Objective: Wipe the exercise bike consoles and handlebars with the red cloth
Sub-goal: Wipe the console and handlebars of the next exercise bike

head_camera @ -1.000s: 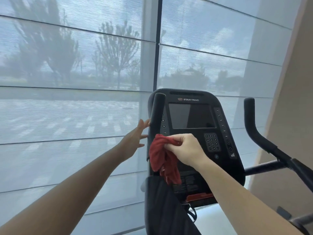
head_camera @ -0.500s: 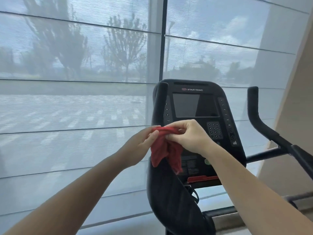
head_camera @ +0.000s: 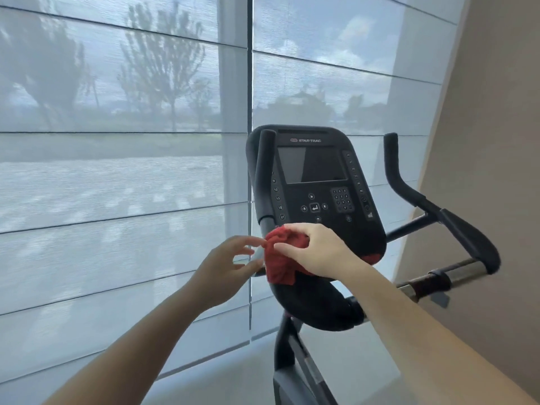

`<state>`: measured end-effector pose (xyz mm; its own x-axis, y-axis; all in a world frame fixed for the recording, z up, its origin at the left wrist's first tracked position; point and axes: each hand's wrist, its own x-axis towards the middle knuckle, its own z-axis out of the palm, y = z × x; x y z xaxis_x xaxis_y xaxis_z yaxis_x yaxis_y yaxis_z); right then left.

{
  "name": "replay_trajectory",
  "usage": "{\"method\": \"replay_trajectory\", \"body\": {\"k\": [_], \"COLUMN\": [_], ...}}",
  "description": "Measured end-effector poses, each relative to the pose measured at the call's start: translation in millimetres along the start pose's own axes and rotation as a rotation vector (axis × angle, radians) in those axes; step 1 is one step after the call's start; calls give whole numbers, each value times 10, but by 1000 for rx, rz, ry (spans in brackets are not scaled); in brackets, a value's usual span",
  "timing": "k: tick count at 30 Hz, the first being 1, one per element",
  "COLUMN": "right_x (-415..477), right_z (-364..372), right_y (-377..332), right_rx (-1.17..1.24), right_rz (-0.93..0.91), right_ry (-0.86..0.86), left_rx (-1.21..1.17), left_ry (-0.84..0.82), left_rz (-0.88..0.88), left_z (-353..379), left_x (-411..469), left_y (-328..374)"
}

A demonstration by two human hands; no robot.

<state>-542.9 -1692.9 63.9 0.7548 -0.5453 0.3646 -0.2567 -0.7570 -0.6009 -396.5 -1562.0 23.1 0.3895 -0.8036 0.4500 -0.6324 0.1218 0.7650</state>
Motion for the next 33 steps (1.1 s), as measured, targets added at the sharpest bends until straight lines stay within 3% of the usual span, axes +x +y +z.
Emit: {"method": "replay_trajectory", "body": {"k": [4,8,14,26,33], "right_x": [-127,-375,-714,-1050,-684], "right_z": [149,139,82,205,262], "right_y": [-126,-141,16,98,-24], "right_rx": [-208,-243,-274,-147,-175], "right_rz": [22,15,119,97,121], "right_ry": [50,87,125,175,150], "left_rx": [84,104,316,254,148], "left_ry": [-20,-87,-360,-342,-328], "left_rz": [12,9,99,85,36], "left_z": [-37,50,164,166,181], "left_x": [-62,-34,-38,-62,-97], "left_y": [-13,-20,-155,-174,-184]}}
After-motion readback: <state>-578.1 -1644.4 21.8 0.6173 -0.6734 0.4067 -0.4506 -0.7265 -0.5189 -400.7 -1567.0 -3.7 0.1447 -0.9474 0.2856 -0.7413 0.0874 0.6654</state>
